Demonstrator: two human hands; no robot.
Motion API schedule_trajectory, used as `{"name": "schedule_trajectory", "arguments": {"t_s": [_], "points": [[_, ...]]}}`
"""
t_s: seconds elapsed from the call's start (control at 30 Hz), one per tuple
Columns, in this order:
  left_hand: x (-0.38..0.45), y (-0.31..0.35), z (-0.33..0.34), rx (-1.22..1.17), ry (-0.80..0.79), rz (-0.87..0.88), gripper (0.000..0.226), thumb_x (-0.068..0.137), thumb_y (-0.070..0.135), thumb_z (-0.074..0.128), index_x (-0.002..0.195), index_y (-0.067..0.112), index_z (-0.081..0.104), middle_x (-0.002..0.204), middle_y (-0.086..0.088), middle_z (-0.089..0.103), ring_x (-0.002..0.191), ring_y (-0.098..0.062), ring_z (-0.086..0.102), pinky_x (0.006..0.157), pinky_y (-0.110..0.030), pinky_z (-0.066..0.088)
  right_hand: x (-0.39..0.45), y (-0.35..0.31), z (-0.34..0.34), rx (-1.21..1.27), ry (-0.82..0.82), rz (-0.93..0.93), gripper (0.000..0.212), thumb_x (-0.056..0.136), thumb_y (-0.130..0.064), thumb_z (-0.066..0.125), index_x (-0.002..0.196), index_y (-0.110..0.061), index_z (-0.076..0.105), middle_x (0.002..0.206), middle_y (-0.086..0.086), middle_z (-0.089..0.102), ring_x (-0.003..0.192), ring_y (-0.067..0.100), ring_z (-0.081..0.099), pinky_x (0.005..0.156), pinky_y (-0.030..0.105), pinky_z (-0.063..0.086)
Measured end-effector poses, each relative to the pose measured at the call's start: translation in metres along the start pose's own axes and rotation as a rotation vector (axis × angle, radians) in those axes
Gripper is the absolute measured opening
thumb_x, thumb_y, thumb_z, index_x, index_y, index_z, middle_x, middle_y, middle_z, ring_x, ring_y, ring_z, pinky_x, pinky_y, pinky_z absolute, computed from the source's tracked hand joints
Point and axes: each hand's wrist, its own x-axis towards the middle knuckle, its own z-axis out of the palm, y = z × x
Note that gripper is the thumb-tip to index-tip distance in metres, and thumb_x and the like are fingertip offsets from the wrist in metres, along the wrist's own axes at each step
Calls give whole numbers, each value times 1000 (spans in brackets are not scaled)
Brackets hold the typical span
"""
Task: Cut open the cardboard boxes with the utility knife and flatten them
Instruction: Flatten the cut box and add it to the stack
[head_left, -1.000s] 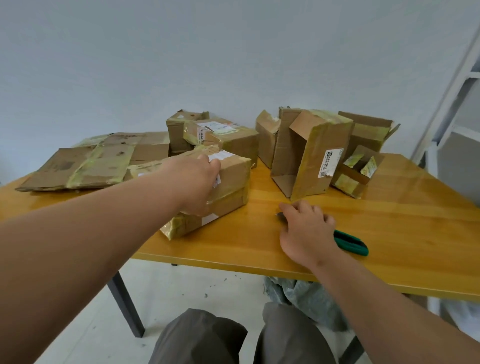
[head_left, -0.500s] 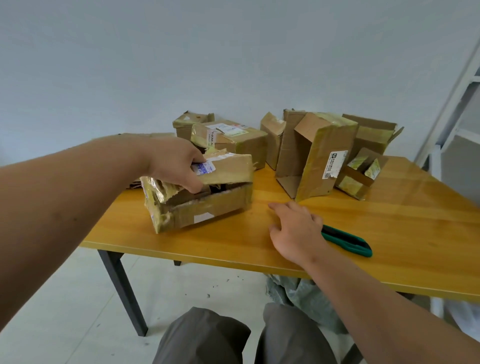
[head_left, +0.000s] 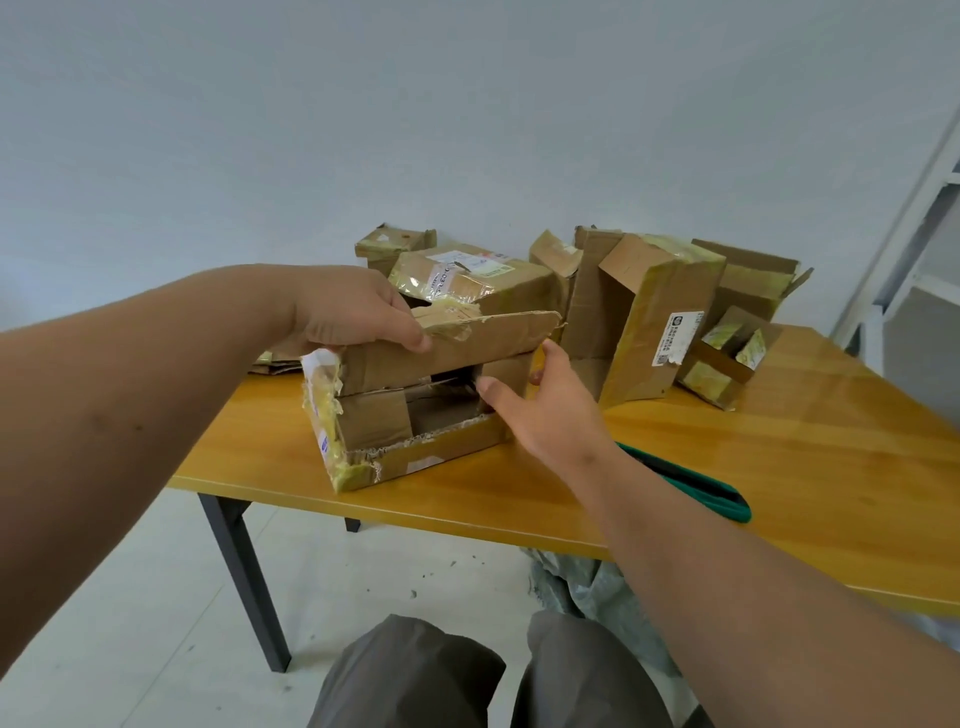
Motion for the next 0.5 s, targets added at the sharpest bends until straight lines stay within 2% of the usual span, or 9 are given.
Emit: {"name": "schedule_trajectory", "arguments": {"t_s": [0.07, 0.13, 0.23, 0.4, 0.5], "points": [[-2, 0, 0, -15, 1, -1, 24, 88, 28, 67, 89, 6, 73, 86, -9, 75, 85, -24, 69, 84, -37, 53, 4, -7, 8, 51, 34, 35, 96, 71, -72, 67, 147, -27, 28, 141, -4, 51, 130, 25, 50, 103, 53, 46], [-2, -1, -1, -23, 2, 4, 27, 88, 31, 67, 93, 5, 74, 93, -11, 75, 94, -28, 69, 91, -39, 52, 7, -13, 14, 36, 84, 75, 98, 67, -72, 72, 144, -25, 32, 140, -2, 51, 128, 26, 51, 101, 53, 47], [-1, -2, -2, -27, -7, 24, 30, 87, 32, 67, 96, 5, 74, 95, -11, 75, 98, -28, 69, 95, -40, 52, 9, -15, 19, -20, 116, 94, 82, 74, -63, 73, 137, -22, 39, 133, -1, 53, 120, 26, 55, 97, 52, 49], [3, -4, -6, -14, 41, 61, 27, 84, 36, 69, 92, 11, 77, 92, -5, 75, 94, -23, 69, 92, -38, 53, 8, -5, 7, 101, 53, 55, 35, 88, -31, 62, 121, -25, 49, 106, -3, 59, 94, 18, 60, 85, 43, 55], [8, -7, -7, -45, 64, 65, 20, 82, 33, 72, 87, 14, 77, 80, 3, 75, 79, -11, 69, 72, -25, 51, 4, 9, -5, 168, 34, 71, 18, 96, -11, 48, 110, -20, 56, 90, -2, 61, 83, 17, 58, 68, 34, 51]]}}
